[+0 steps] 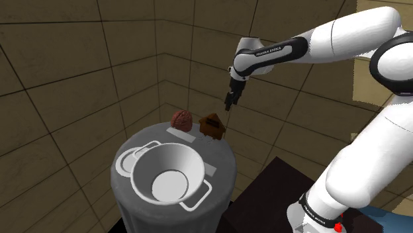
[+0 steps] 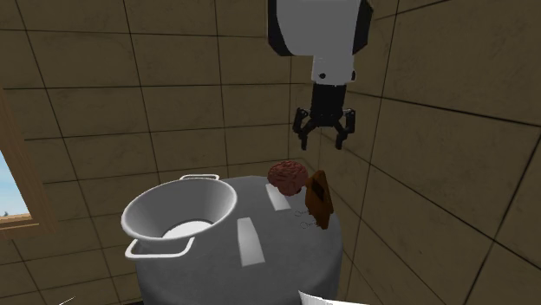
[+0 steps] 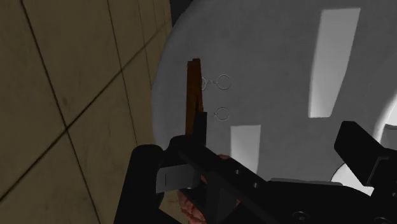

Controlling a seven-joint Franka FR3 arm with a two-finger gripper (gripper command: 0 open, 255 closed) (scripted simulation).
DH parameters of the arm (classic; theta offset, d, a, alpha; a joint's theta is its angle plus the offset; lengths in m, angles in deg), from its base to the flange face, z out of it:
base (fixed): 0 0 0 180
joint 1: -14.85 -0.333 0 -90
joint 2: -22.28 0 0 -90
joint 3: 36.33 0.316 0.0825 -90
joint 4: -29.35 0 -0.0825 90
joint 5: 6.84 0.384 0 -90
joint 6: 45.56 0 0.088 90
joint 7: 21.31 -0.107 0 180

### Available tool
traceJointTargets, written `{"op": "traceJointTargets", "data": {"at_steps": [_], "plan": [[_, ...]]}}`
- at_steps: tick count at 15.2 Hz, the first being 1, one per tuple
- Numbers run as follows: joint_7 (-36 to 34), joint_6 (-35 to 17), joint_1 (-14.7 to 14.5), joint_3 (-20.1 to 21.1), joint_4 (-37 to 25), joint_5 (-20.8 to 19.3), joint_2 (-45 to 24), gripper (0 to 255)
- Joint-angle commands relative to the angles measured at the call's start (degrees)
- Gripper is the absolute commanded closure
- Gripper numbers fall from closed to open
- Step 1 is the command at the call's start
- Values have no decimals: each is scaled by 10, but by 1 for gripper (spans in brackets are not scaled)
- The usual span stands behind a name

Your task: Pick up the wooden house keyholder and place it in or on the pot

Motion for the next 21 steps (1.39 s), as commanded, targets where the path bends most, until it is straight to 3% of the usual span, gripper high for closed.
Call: {"op": "traceJointTargets", "data": {"at_steps": [1,10,21], "plan": [[20,-15,1,-3,-33,8,-48,0],[98,-33,23,2,-219,44,-253,0],[103,-79,23,6,-206,50,-286,0]]}}
